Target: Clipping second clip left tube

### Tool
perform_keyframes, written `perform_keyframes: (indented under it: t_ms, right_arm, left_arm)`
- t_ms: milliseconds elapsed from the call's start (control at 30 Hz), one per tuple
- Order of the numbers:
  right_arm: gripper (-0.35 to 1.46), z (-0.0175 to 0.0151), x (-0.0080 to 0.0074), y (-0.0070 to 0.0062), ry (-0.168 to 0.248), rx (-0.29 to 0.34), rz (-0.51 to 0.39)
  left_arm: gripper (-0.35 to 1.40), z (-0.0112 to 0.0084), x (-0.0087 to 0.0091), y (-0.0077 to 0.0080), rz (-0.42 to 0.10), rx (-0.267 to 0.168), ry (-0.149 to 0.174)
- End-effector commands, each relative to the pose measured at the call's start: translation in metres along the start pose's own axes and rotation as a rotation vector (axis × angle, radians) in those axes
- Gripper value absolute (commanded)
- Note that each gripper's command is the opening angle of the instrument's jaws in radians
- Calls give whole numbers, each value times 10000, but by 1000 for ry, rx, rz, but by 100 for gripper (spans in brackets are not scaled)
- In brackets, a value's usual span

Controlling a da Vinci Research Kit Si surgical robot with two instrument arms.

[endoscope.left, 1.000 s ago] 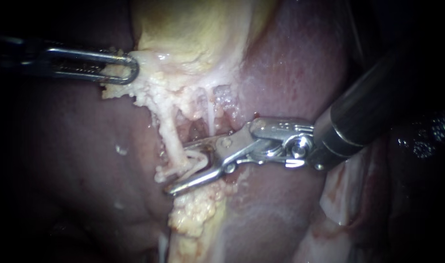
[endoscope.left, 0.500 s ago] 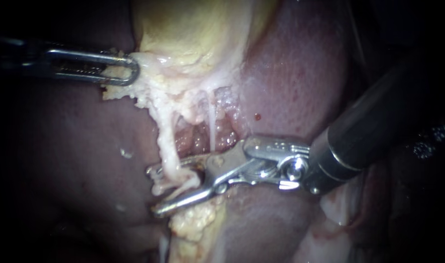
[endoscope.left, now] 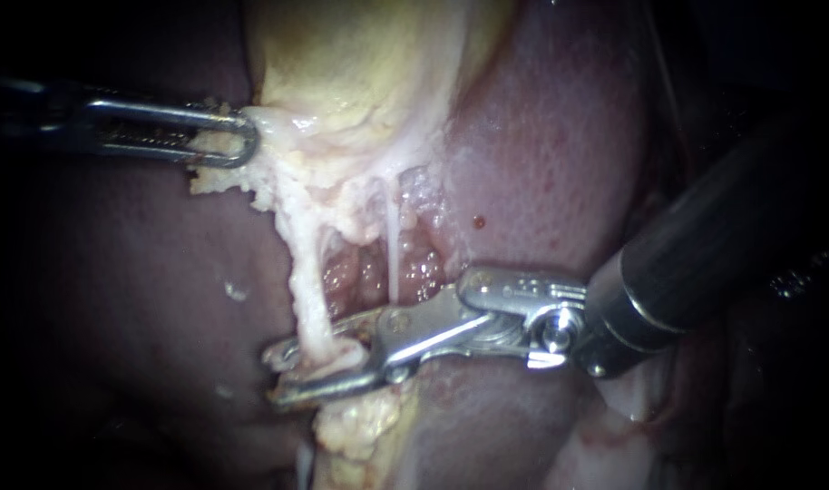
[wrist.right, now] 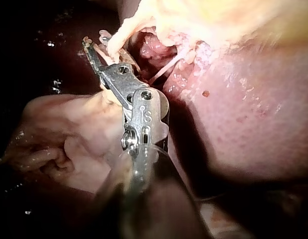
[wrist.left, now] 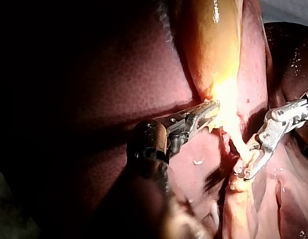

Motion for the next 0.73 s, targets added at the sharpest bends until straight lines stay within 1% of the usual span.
perform_keyframes:
  t_ms: [33,100,133,533,600,633,667,700,733]
  right_arm:
    - [-17,1,0,-1,0,2,13]
    - [-31,1,0,-2,1,6,48]
    - [-35,0,0,-4,2,8,71]
    - [-35,-1,-1,-6,4,12,82]
    - [-35,0,-2,-3,5,12,94]
    - [-35,0,-3,-2,2,21,105]
    - [-29,0,-4,-1,-3,36,103]
    - [-5,1,-5,2,-7,49,102]
    - [12,1,-5,4,-1,29,102]
  left_arm:
    - [-35,0,0,0,0,0,0]
    - [-35,0,0,0,0,0,0]
    - [-35,0,0,0,0,0,0]
    - [-35,0,0,0,0,0,0]
    - [-35,0,0,0,0,0,0]
    - [-35,0,0,0,0,0,0]
    - [-35,0,0,0,0,0,0]
    - [-35,0,0,0,0,0,0]
    - [-35,0,0,0,0,0,0]
